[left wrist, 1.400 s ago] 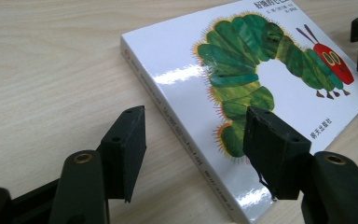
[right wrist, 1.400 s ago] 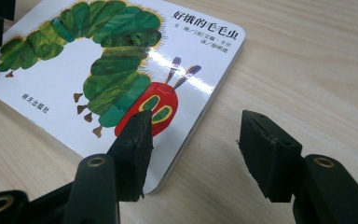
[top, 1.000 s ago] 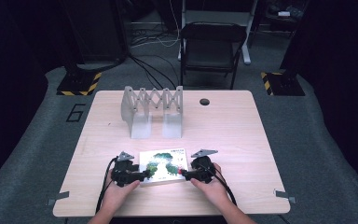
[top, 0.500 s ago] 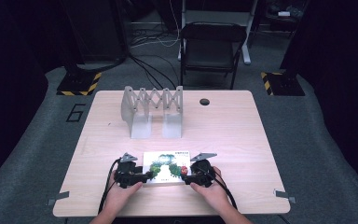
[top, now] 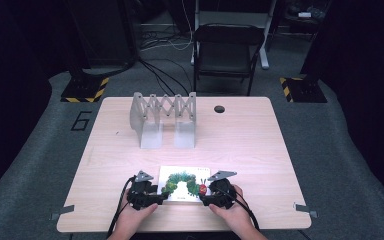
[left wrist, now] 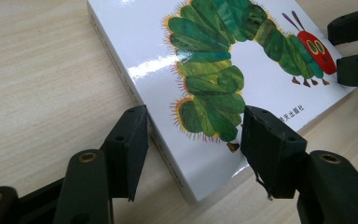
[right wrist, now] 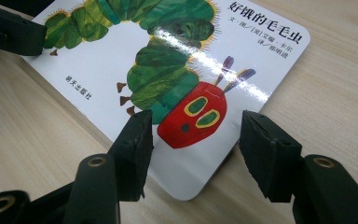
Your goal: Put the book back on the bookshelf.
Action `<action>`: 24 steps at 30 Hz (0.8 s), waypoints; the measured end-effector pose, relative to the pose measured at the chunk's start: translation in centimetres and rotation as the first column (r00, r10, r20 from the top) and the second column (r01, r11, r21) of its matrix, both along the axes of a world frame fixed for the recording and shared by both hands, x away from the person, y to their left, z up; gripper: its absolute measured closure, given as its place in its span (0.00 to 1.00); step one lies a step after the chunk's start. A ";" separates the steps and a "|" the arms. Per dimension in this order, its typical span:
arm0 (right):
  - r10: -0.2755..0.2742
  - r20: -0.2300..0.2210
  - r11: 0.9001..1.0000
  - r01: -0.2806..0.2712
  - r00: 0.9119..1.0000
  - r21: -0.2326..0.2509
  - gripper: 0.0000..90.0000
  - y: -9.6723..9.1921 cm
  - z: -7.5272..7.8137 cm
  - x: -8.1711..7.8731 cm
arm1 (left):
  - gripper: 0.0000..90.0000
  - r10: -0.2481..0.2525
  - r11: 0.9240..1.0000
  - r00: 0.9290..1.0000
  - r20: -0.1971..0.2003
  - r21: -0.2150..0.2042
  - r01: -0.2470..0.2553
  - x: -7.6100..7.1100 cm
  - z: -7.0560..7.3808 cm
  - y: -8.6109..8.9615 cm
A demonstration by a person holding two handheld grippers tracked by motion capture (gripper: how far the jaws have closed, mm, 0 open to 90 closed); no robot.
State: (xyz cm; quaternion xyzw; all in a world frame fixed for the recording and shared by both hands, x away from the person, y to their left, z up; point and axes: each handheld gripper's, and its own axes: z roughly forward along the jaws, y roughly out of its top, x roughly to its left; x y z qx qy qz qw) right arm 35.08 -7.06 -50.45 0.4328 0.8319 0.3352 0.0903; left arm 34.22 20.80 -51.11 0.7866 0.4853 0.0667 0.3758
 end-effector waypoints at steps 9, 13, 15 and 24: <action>0.009 0.010 1.000 -0.009 1.000 0.004 0.50 -0.8 0.2 -0.7 | 0.47 -0.015 1.000 1.000 -0.003 0.010 0.015 -1.1 0.1 -0.6; 0.010 -0.006 1.000 -0.010 1.000 0.014 0.50 -1.0 0.2 -0.5 | 0.46 -0.029 1.000 0.999 -0.014 0.010 0.029 -0.9 0.1 -0.5; 0.010 -0.004 0.999 -0.010 1.000 0.036 0.50 -1.3 0.1 -0.1 | 0.47 -0.042 0.999 0.999 -0.019 0.007 0.042 -0.6 0.2 -0.4; -0.039 -0.058 0.996 0.044 0.998 0.083 0.46 -1.9 0.3 1.7 | 0.46 -0.048 0.998 0.998 -0.035 -0.053 0.046 0.5 -0.1 0.2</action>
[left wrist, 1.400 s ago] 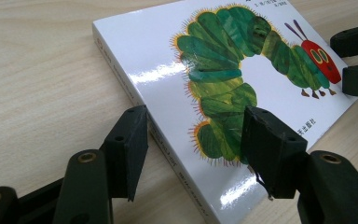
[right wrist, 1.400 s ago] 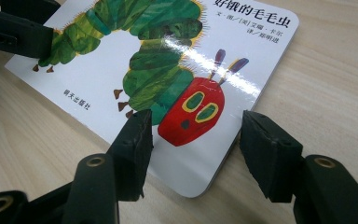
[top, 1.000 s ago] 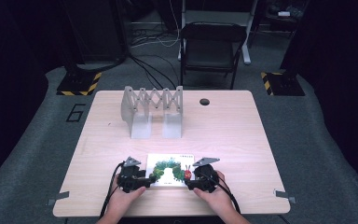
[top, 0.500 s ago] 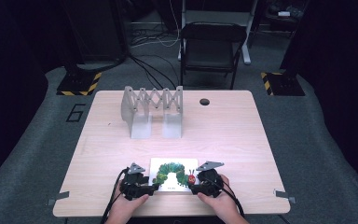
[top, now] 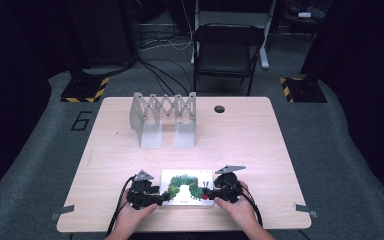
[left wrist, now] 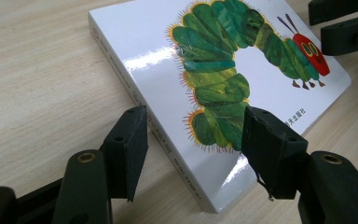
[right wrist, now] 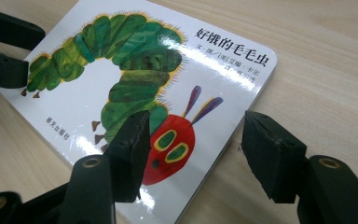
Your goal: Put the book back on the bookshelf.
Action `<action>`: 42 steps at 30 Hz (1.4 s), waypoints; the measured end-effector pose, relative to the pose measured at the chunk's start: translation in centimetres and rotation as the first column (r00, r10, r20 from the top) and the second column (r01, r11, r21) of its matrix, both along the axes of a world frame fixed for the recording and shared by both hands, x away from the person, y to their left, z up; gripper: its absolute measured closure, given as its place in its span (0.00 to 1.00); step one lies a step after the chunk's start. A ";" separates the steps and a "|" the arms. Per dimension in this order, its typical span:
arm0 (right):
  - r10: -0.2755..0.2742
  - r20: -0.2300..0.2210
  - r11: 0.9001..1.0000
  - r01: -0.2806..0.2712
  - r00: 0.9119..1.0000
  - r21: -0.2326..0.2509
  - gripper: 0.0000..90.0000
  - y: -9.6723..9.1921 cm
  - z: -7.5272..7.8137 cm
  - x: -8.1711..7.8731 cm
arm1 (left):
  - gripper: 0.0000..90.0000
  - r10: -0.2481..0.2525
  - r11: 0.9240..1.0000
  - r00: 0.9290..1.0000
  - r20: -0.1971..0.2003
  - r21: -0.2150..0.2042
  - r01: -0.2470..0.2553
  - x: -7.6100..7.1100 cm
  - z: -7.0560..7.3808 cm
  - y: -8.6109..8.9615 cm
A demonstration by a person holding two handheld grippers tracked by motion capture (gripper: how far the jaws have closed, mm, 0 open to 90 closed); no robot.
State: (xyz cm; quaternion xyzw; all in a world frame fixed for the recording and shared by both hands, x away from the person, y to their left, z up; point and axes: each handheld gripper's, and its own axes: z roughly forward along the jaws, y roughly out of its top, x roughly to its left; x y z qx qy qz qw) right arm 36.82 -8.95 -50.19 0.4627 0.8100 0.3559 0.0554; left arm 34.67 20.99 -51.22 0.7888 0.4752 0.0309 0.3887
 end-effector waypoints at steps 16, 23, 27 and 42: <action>0.010 -0.017 0.999 -0.011 1.000 -0.043 0.47 -0.6 -0.4 0.0 | 0.46 -0.017 1.000 1.000 0.012 -0.002 0.017 -0.5 -0.3 -1.1; -0.014 -0.027 0.998 0.012 1.000 -0.062 0.48 -1.4 -0.1 -0.2 | 0.47 -0.033 0.999 0.999 0.014 -0.019 0.033 -0.6 -0.4 -2.2; -0.020 -0.025 0.998 0.018 1.000 -0.053 0.49 -2.2 -0.2 -0.1 | 0.46 -0.040 0.999 0.999 0.012 -0.013 0.041 -0.5 -0.3 -2.8; -0.053 0.001 0.999 0.053 0.999 0.005 0.45 -3.6 0.4 1.9 | 0.42 -0.082 0.996 0.996 0.040 0.024 0.082 -0.8 -0.2 -2.3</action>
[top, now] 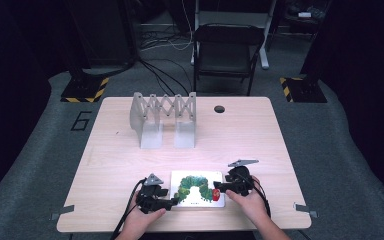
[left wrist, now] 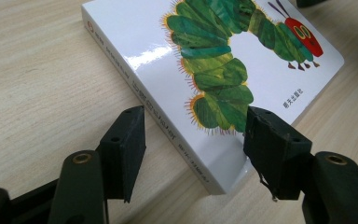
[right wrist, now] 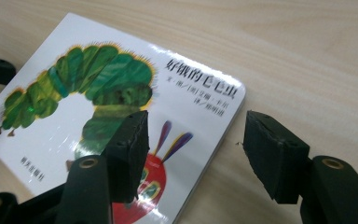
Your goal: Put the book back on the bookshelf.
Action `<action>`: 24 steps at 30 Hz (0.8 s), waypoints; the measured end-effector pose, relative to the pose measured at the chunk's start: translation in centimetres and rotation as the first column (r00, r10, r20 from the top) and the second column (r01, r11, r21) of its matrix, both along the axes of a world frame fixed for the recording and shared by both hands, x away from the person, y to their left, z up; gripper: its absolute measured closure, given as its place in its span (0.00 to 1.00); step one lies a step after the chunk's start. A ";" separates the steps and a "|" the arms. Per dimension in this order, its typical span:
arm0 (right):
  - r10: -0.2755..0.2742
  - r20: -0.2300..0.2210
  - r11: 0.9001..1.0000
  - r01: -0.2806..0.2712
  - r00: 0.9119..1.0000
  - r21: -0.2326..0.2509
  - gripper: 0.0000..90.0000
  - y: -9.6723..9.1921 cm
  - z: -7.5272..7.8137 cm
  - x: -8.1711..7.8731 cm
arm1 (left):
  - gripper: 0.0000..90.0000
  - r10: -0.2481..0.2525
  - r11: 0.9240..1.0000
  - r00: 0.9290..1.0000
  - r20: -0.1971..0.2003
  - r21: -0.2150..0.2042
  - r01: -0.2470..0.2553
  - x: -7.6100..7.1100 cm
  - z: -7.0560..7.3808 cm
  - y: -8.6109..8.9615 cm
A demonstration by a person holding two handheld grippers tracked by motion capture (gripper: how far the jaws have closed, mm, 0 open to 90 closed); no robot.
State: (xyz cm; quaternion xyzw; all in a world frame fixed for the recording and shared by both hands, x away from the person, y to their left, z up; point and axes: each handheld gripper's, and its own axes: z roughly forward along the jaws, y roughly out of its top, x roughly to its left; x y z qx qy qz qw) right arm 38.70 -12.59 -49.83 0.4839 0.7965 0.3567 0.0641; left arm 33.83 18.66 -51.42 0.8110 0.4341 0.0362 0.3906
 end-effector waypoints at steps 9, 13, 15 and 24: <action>-0.003 -0.027 1.000 0.004 1.000 0.004 0.44 -0.3 -0.4 2.2 | 0.35 -0.048 0.998 0.999 0.018 0.046 0.047 -0.9 0.1 0.2; 0.014 -0.026 1.000 -0.014 1.000 -0.007 0.44 -0.2 -0.6 2.6 | 0.35 -0.084 0.993 0.995 0.046 0.086 0.080 -1.5 0.0 0.1; 0.022 -0.024 1.000 -0.023 0.999 -0.018 0.44 0.0 -0.6 2.8 | 0.35 -0.087 0.993 0.995 0.046 0.086 0.083 -1.6 0.0 0.0; 0.051 -0.005 0.998 -0.051 0.999 -0.028 0.44 0.8 -0.6 3.6 | 0.31 -0.101 0.990 0.989 0.109 0.112 0.089 -2.2 -0.4 -0.6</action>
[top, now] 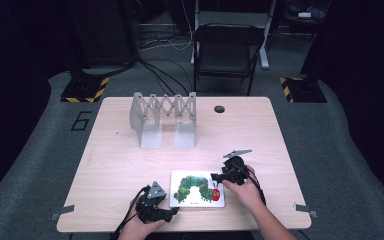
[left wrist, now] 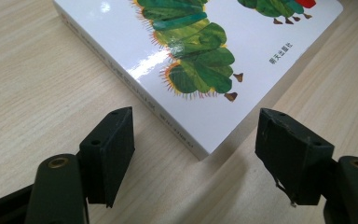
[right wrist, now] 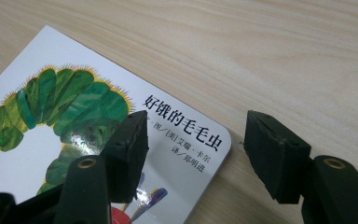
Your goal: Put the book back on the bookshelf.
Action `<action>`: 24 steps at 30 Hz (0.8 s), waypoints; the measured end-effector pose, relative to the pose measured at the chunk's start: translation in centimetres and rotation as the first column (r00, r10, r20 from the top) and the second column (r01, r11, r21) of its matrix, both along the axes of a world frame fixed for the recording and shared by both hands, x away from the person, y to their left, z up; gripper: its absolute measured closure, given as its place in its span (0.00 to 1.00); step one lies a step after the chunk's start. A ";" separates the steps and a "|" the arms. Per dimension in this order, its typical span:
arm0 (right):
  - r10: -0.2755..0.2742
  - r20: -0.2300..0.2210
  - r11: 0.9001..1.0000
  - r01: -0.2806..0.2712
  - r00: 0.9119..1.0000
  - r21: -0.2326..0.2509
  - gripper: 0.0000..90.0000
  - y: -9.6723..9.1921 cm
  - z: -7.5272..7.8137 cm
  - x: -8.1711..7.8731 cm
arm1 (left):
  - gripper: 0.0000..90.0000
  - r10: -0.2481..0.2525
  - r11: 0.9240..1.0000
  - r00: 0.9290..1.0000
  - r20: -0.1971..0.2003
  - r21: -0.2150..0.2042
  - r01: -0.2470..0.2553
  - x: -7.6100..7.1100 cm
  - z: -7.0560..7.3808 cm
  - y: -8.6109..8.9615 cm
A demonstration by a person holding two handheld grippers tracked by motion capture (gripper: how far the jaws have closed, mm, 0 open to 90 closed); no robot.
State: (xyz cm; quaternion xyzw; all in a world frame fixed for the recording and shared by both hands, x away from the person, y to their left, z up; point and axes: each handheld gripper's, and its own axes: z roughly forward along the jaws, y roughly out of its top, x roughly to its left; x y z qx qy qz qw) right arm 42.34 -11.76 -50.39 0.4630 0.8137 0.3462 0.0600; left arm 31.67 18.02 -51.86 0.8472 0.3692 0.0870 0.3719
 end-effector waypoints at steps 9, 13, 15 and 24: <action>0.034 -0.017 0.999 -0.034 0.999 -0.002 0.43 0.4 -0.3 0.2 | 0.29 -0.028 0.998 0.998 0.058 0.051 0.025 -0.5 -0.3 -0.8; 0.038 -0.022 0.999 -0.038 0.999 0.001 0.43 0.3 -0.4 0.2 | 0.29 -0.026 0.998 0.997 0.079 0.066 0.021 -0.6 -0.4 -1.0; 0.033 -0.033 0.999 -0.033 0.999 0.009 0.44 0.3 -0.3 0.1 | 0.29 -0.036 0.996 0.995 0.093 0.081 0.029 -0.6 -0.4 -1.2; 0.039 -0.027 0.999 -0.039 0.999 0.003 0.44 0.4 -0.3 0.1 | 0.29 -0.038 0.996 0.994 0.103 0.086 0.030 -0.4 -0.5 -1.2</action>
